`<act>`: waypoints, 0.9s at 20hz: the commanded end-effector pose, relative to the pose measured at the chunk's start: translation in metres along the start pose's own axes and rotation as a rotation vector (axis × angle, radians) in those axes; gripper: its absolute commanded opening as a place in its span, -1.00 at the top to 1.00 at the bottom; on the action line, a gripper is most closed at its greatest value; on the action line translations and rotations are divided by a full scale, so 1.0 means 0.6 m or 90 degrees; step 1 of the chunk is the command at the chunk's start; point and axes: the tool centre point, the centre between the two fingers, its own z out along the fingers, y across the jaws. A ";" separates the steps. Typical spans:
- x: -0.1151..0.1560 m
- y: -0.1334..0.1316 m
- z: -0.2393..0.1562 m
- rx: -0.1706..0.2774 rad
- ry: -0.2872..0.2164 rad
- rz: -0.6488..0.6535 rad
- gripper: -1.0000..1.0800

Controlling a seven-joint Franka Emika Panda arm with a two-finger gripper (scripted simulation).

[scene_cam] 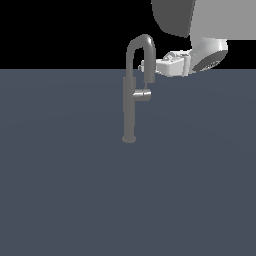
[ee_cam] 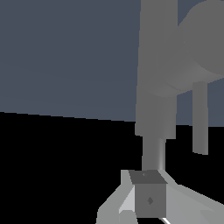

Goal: Turn on the faucet by rotating a designated handle.

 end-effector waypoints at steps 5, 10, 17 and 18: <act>0.046 -0.008 -0.004 0.037 -0.045 0.037 1.00; 0.064 -0.010 -0.003 0.052 -0.062 0.051 1.00; 0.063 -0.010 -0.003 0.051 -0.061 0.050 1.00; 0.063 -0.008 -0.003 0.051 -0.061 0.050 1.00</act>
